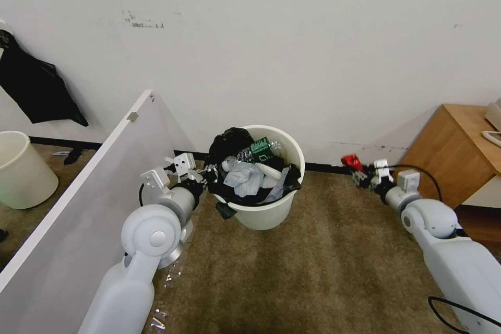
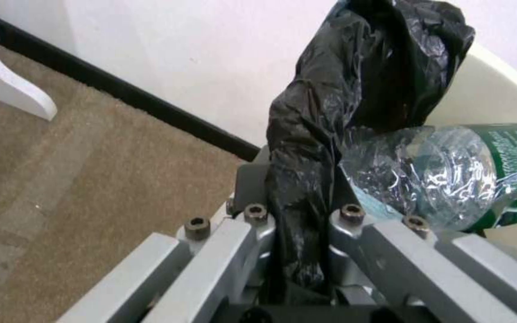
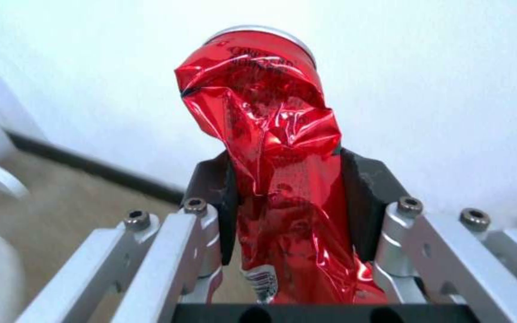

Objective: Pick up the trash bin, then pick up the garbage from the floor and place it into the trash bin.

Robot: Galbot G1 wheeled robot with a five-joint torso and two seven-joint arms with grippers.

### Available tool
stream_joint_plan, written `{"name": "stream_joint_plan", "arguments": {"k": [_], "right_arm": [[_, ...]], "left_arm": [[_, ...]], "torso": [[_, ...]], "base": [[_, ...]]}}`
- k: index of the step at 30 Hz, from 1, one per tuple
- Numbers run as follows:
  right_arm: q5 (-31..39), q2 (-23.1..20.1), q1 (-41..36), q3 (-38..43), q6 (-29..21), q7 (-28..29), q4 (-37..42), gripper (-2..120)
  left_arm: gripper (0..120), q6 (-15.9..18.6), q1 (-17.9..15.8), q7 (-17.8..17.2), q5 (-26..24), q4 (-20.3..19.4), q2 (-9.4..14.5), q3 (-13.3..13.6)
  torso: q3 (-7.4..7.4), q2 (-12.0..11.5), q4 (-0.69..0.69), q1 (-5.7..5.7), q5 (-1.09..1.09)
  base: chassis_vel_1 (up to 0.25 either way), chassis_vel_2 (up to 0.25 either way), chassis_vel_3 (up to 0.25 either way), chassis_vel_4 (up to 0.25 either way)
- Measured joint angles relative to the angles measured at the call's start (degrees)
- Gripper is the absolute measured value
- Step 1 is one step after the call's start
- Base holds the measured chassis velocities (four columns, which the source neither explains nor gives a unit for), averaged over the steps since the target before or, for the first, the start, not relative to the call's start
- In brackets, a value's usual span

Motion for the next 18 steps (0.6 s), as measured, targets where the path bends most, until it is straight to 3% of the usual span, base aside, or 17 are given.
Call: {"name": "stream_joint_plan", "arguments": {"k": [10,18], "right_arm": [[2.7,-0.2,0.1,0.2,2.6,0.5,11.5,34],[6.9,-2.4,0.4,-0.7,12.1,-9.8,16.9,34]], "left_arm": [[4,0.1,0.4,-0.2,-0.1,-0.2,0.2,0.3],[4,0.1,0.2,-0.5,-0.4,-0.2,0.8,2.0]], "torso": [[0.0,0.0,-0.01,0.0,-0.01],[0.0,0.0,-0.01,0.0,0.0]], "base": [[0.0,0.0,0.0,0.0],[0.0,0.0,0.0,0.0]]}}
